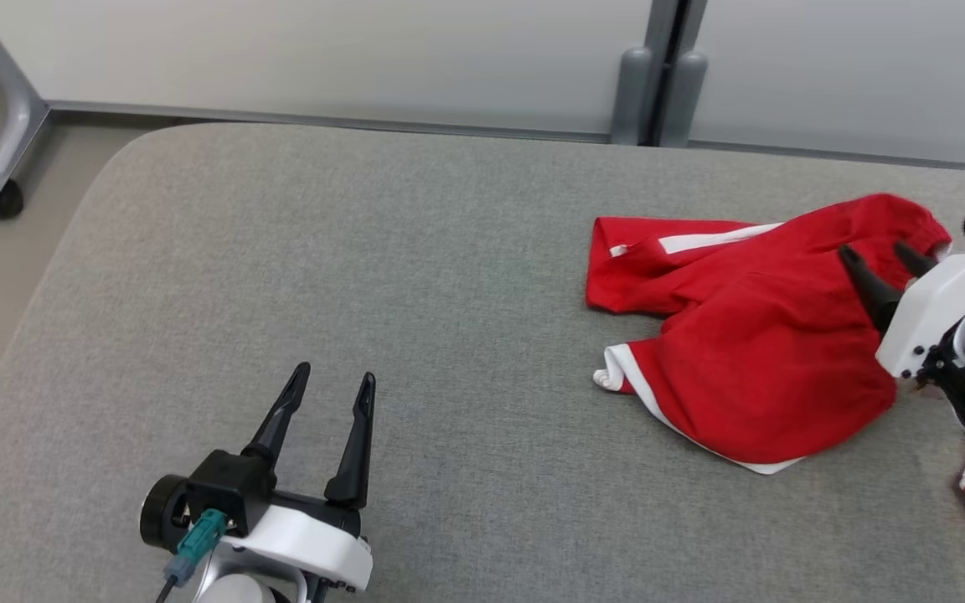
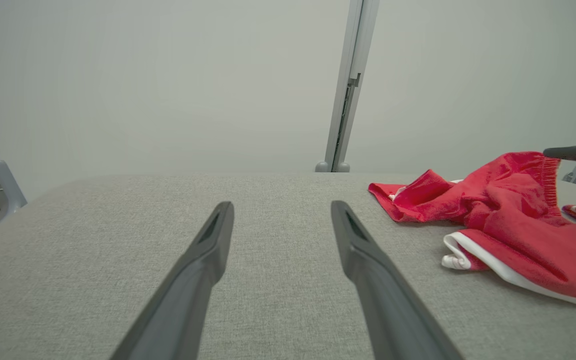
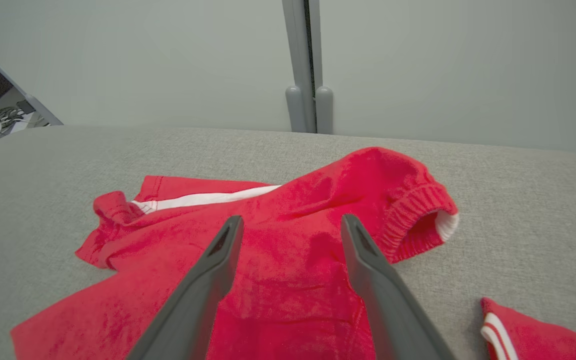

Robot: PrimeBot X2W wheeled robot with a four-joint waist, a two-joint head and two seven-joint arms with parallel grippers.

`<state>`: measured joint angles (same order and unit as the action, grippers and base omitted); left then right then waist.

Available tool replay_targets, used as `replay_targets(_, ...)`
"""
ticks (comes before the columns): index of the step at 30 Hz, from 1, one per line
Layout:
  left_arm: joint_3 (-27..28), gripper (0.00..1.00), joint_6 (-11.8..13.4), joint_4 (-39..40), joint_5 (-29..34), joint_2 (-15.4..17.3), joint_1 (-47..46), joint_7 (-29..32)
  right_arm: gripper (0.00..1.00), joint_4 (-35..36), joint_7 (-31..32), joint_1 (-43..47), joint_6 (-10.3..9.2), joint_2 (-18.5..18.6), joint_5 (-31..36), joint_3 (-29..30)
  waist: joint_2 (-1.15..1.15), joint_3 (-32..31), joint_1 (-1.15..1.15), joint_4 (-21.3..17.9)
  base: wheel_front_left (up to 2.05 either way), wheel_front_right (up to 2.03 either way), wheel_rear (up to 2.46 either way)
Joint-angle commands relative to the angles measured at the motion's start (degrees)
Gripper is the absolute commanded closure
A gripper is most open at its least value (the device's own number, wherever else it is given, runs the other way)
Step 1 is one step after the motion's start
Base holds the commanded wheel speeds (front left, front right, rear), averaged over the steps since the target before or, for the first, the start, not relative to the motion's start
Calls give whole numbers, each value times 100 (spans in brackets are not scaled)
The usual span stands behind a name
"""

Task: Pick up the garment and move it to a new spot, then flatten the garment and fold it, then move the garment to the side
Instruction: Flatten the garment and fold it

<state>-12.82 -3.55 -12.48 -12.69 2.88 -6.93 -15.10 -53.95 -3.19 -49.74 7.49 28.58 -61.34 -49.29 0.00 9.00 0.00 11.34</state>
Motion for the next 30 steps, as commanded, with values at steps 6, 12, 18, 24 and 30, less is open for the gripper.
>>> replay_targets(6, -52, 0, -90, -198, -90, 100, 162, 79, 0, 619, 368, 172, 3, 166, -139, -200, 0, -589, 0, -644, 0, 0, 0)
replay_targets(12, -347, 0, -252, -391, -300, 130, 147, 600, 0, 1545, -568, 512, 3, 432, -64, 93, 0, -754, 0, -1042, 0, 0, 0)
replay_targets(18, -485, 0, -314, -457, -467, 187, -117, 939, 0, 2460, -1174, 1350, 3, 468, 339, 855, 0, -634, 0, -1450, 0, 0, 0)
replay_targets(24, -778, 0, -351, -687, -487, 303, -450, 1401, 0, 3395, -1204, 2345, 3, 36, 1209, 2206, 0, -407, 0, -1764, 0, 0, 0)
replay_targets(30, -1122, 0, -386, -1198, -655, 354, -1048, 2105, 0, 4150, -1203, 3186, 3, -468, 1982, 3021, 0, -116, 0, -2066, 0, 0, 0)
